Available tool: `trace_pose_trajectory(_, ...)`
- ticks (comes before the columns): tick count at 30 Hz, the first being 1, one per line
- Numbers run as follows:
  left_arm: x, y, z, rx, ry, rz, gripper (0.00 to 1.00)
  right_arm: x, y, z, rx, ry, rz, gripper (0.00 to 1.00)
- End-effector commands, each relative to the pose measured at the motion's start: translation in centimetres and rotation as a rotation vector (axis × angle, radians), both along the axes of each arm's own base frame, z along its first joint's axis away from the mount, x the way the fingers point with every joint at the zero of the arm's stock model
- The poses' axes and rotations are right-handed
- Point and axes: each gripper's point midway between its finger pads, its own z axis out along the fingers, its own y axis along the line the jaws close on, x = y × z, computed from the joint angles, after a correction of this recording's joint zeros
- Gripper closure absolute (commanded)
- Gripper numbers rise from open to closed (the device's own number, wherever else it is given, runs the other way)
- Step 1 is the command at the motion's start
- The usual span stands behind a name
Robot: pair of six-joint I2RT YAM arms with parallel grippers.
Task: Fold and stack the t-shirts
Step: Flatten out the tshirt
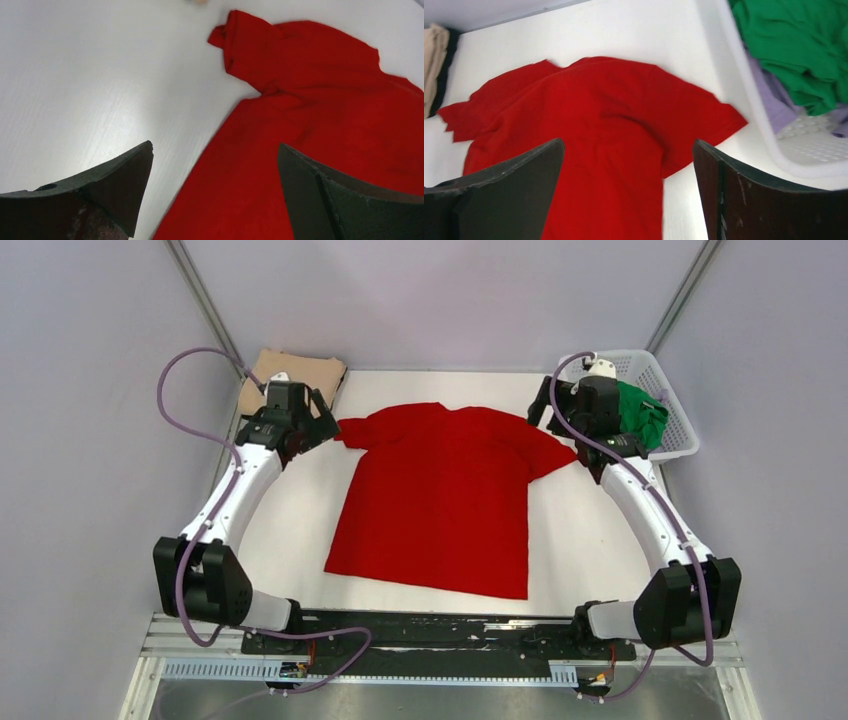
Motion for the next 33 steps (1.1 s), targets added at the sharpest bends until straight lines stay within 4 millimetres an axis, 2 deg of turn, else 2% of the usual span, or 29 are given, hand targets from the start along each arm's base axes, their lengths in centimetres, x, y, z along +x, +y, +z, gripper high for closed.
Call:
trace_pose_trajectory(1, -3.5, -6.4, -0.9, -0.192, 0.010, -0.208, 0.00, -0.4, 4.2, -1.2, 0.144, 0.020, 0.173, 0.00)
trace_pose_trajectory(2, -5.1, -8.1, -2.5, -0.206, 0.054, -0.263, 0.00, -0.4, 4.7, -1.9, 0.155, 0.040, 0.195, 0.00)
trace_pose_trajectory(3, -6.2, -9.5, -2.6, -0.243, 0.060, -0.316, 0.00, -0.2, 5.2, -2.9, 0.164, 0.067, 0.210, 0.00)
trace_pose_trajectory(4, -8.1, -11.0, -4.3, -0.254, 0.108, -0.367, 0.00, 0.0, 5.6, -3.5, 0.169, 0.085, 0.221, 0.00)
trace_pose_trajectory(5, -9.3, -12.2, -4.6, -0.294, 0.121, -0.404, 0.00, 0.4, 6.0, -4.2, 0.172, 0.103, 0.232, 0.00)
trace_pose_trajectory(6, -11.1, -13.3, -6.4, -0.308, 0.166, -0.446, 0.00, 0.8, 6.3, -5.1, 0.173, 0.123, 0.237, 0.00)
trace_pose_trajectory(7, -12.3, -14.4, -6.8, -0.353, 0.186, -0.478, 0.00, 1.3, 6.7, -5.8, 0.175, 0.141, 0.244, 0.00)
trace_pose_trajectory(8, -13.8, -15.1, -8.5, -0.368, 0.219, -0.505, 0.00, 1.8, 7.1, -6.8, 0.177, 0.164, 0.255, 0.00)
trace_pose_trajectory(9, -14.8, -15.7, -9.0, -0.399, 0.239, -0.522, 0.00, 2.5, 7.6, -7.2, 0.180, 0.175, 0.269, 0.00)
trace_pose_trajectory(10, -15.6, -15.5, -10.6, -0.406, 0.265, -0.513, 0.00, 3.2, 8.1, -7.9, 0.182, 0.193, 0.280, 0.00)
trace_pose_trajectory(13, -16.7, -15.6, -12.7, -0.443, 0.306, -0.481, 0.00, 5.3, 8.9, -10.7, 0.179, 0.249, 0.276, 0.00)
trace_pose_trajectory(17, -16.7, -15.7, -15.0, -0.458, 0.327, -0.462, 0.00, 7.1, 9.5, -14.2, 0.182, 0.312, 0.255, 0.00)
trace_pose_trajectory(19, -16.1, -15.3, -16.7, -0.428, 0.351, -0.428, 0.00, 7.0, 9.6, -15.9, 0.185, 0.349, 0.251, 0.00)
trace_pose_trajectory(21, -15.1, -14.3, -18.2, -0.389, 0.408, -0.387, 0.00, 6.0, 9.8, -17.2, 0.189, 0.386, 0.248, 0.00)
trace_pose_trajectory(25, -11.9, -12.7, -20.5, -0.354, 0.469, -0.322, 0.00, 2.4, 9.7, -19.7, 0.203, 0.461, 0.229, 0.00)
trace_pose_trajectory(26, -10.7, -12.3, -20.9, -0.326, 0.488, -0.306, 0.00, 1.2, 9.9, -20.1, 0.211, 0.480, 0.225, 0.00)
trace_pose_trajectory(27, -8.2, -12.1, -20.0, -0.320, 0.450, -0.289, 0.00, -0.4, 9.9, -20.7, 0.222, 0.507, 0.217, 0.00)
trace_pose_trajectory(28, -7.9, -11.4, -21.1, -0.288, 0.497, -0.272, 0.00, -1.9, 10.2, -21.1, 0.232, 0.529, 0.216, 0.00)
trace_pose_trajectory(29, -5.3, -11.4, -19.8, -0.285, 0.461, -0.268, 0.00, -4.2, 10.3, -22.1, 0.236, 0.570, 0.218, 0.00)
trace_pose_trajectory(30, -4.2, -11.0, -20.8, -0.259, 0.482, -0.257, 0.00, -6.1, 11.0, -22.5, 0.240, 0.595, 0.226, 0.00)
trace_pose_trajectory(31, -1.6, -11.5, -19.2, -0.254, 0.446, -0.263, 0.00, -7.9, 11.8, -22.5, 0.237, 0.608, 0.248, 0.00)
trace_pose_trajectory(32, -0.7, -11.7, -20.2, -0.241, 0.469, -0.273, 0.00, -9.8, 12.8, -22.5, 0.233, 0.623, 0.282, 0.00)
trace_pose_trajectory(33, 2.1, -12.6, -18.3, -0.248, 0.418, -0.290, 0.00, -11.9, 14.1, -22.4, 0.230, 0.642, 0.323, 0.00)
